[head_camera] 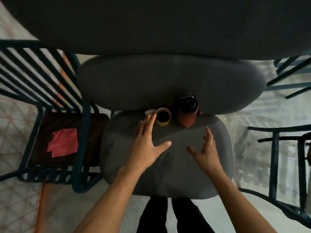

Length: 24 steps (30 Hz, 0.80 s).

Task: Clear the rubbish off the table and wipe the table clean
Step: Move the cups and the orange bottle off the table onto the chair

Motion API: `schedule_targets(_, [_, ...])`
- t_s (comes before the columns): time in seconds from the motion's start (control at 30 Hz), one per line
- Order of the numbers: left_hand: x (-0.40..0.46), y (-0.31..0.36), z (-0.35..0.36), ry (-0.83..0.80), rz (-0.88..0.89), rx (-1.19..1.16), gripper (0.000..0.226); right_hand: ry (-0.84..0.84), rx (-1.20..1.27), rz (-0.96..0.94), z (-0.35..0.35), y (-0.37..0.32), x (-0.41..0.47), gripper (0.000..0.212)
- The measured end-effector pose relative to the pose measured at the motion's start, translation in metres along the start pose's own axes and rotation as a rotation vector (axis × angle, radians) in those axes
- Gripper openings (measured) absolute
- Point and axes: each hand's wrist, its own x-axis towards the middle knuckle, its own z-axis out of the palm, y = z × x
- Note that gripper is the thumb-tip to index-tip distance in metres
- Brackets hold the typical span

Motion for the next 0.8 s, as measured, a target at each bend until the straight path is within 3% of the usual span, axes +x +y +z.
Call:
schedule_targets(0.27, [-0.079, 0.003, -0.018, -0.038, -0.129, 0.017, 0.098, -0.317, -0.189, 0.061, -0.01, -0.044, -0.059, 0.084])
schedule_targets(0.5, [-0.155, 0.002, -0.029, 0.077, -0.247, 0.068, 0.092, -0.635, -0.439, -0.089, -0.019, -0.085, -0.099, 0.058])
schedule_targets(0.7, [-0.213, -0.004, -0.033, 0.188, -0.369, 0.091, 0.085, -0.774, -0.518, -0.297, -0.009, -0.119, -0.133, 0.008])
schedule_targets(0.8, [-0.242, -0.011, -0.039, 0.21, -0.446, 0.066, 0.084, -0.827, -0.543, -0.451, 0.002, -0.143, -0.158, 0.026])
